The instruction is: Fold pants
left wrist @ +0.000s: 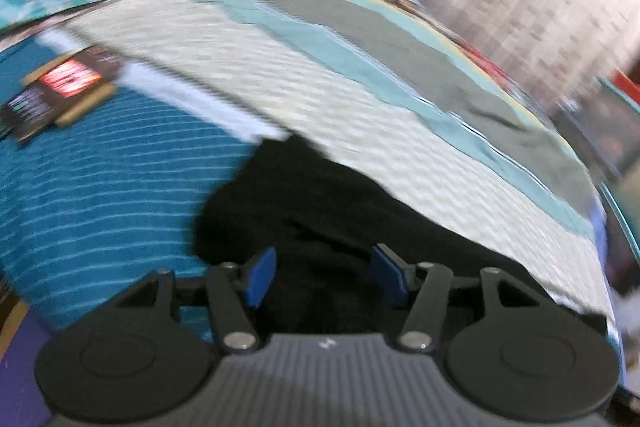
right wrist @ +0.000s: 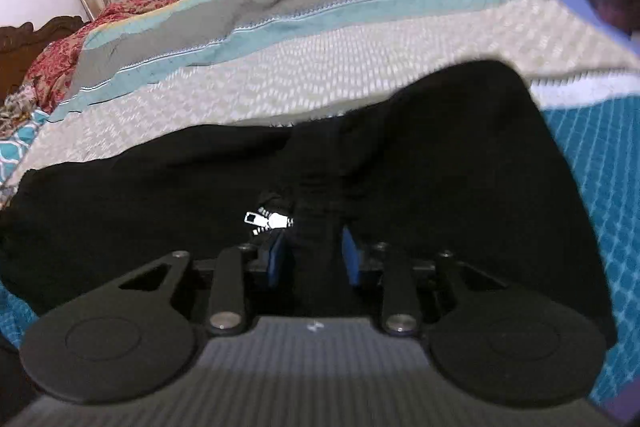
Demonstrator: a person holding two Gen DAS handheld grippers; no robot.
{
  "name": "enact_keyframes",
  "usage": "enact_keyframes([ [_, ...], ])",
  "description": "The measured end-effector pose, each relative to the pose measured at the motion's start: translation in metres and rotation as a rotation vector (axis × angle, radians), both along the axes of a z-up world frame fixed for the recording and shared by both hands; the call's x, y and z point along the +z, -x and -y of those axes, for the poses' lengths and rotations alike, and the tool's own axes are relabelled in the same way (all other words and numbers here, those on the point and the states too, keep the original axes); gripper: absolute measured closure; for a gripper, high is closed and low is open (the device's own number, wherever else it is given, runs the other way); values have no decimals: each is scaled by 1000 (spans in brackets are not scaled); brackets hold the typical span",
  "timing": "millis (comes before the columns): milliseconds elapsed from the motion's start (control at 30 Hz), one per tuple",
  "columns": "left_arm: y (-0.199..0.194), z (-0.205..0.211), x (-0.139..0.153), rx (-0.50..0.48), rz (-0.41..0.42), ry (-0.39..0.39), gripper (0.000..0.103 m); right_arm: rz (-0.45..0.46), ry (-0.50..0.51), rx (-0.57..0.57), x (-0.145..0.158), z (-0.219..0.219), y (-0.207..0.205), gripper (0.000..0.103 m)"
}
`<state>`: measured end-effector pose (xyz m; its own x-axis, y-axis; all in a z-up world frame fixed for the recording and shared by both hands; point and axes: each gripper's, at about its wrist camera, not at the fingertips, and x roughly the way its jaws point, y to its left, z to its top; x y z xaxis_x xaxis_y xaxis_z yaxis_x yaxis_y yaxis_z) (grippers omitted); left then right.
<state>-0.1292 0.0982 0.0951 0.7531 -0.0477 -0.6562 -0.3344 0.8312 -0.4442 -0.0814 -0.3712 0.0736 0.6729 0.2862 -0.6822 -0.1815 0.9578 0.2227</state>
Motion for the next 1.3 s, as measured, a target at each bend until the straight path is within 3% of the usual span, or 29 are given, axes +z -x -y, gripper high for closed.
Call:
enact_keyframes([
  [33,5,-11,-3,31,-1,25,42,-9,3,-12,9,-3,2,68],
  [133,14,-35,-17,91,4,103,28,60,-131,22,35,-6,6,67],
  [200,13,-46,-28,100,4,174,26,42,-169,90,42,-28,0,67],
  [267,8,-50,-37,81,19,240,25,-33,-227,162,38,-59,-12,67],
  [400,-7,-49,-56,53,2,289,14,-222,-346,312,16,-138,-36,71],
  [467,-12,-48,-66,39,-6,314,13,-287,-368,379,10,-181,-41,71],
  [533,-15,-48,-70,26,3,326,4,-346,-375,416,3,-217,-52,72],
  [633,-18,-51,-72,21,25,353,3,-421,-398,426,-5,-255,-64,72],
  [700,-21,-54,-74,26,41,366,12,-465,-399,408,-12,-269,-69,72],
  [767,-27,-57,-76,26,43,371,38,-519,-397,375,-19,-273,-76,72],
  [800,-30,-58,-79,20,40,378,62,-548,-399,365,-26,-275,-79,75],
  [833,-33,-58,-82,8,40,396,73,-557,-396,358,-30,-273,-79,87],
  [867,-34,-57,-82,8,43,402,74,-554,-381,345,-33,-273,-79,95],
  [900,-33,-53,-78,8,57,379,76,-551,-369,337,-32,-272,-78,102],
  [1000,-31,-27,-48,-73,126,242,77,-550,-389,347,-30,-265,-76,102],
  [1100,-27,16,-14,-197,199,62,77,-568,-472,322,-32,-250,-81,94],
  [1167,-25,50,2,-292,234,-63,77,-503,-542,286,-21,-224,-79,93],
  [1300,-33,117,3,-466,220,-190,74,-368,-583,145,1,-150,-77,92],
])
